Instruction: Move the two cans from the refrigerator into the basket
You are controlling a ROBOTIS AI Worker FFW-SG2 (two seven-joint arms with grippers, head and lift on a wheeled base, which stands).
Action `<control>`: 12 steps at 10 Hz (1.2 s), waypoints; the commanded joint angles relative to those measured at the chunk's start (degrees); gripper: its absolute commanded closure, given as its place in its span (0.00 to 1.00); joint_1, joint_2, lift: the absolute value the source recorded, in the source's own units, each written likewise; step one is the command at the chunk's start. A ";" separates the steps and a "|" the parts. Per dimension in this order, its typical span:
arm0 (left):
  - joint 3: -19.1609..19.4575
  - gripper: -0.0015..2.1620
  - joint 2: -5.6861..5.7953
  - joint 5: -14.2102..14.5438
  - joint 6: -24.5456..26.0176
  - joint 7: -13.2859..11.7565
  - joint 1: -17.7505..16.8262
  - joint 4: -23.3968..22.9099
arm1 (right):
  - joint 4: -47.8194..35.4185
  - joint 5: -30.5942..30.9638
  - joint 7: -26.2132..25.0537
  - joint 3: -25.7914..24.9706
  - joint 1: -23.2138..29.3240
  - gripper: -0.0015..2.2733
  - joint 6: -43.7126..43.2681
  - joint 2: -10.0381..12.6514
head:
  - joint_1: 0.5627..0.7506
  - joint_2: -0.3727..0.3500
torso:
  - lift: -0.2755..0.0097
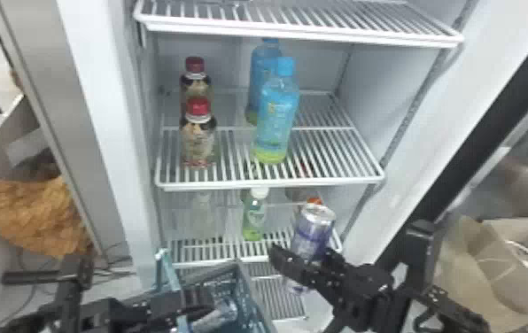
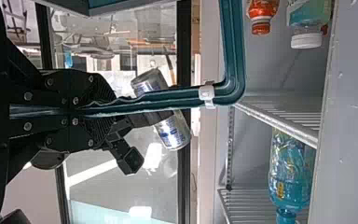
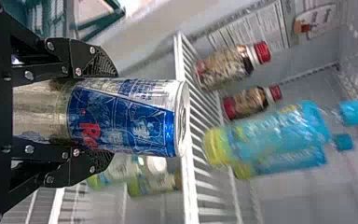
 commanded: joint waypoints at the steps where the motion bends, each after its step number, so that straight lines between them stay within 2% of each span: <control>1: -0.81 0.55 0.00 0.93 0.00 0.25 -0.27 0.00 | 2.40 -2.08 0.38 2.56 -1.64 0.56 0.17 -0.41 | 0.70 0.30 | 0.88; 4: -1.61 0.55 0.00 2.42 -0.70 0.86 -0.69 0.00 | 6.48 -3.57 1.44 7.13 -4.87 0.56 2.70 -1.29 | 0.70 0.41 | 0.88; 8: -2.29 0.55 0.09 3.79 -1.54 0.86 -1.68 0.00 | 13.23 -5.05 2.67 11.82 -7.82 0.55 6.64 -2.61 | 0.70 0.49 | 0.88; 9: -2.29 0.55 0.09 3.79 -1.54 0.86 -1.68 0.00 | 13.23 -4.94 2.67 11.82 -7.96 0.40 7.20 -2.70 | 0.70 0.51 | 0.88; 10: -2.29 0.55 0.27 3.79 -1.54 0.86 -1.54 0.00 | 13.23 -4.60 2.67 11.59 -7.96 0.17 7.20 -2.70 | 0.70 0.52 | 0.88; 11: -2.29 0.55 0.09 3.79 -1.54 0.86 -1.54 0.00 | 12.66 -4.03 2.67 11.13 -7.82 0.03 7.20 -2.61 | 0.70 0.52 | 0.88; 12: -2.29 0.55 0.09 3.79 -1.54 0.86 -1.54 0.00 | 12.10 -3.57 2.67 10.45 -7.68 0.04 7.20 -2.61 | 0.70 0.51 | 0.88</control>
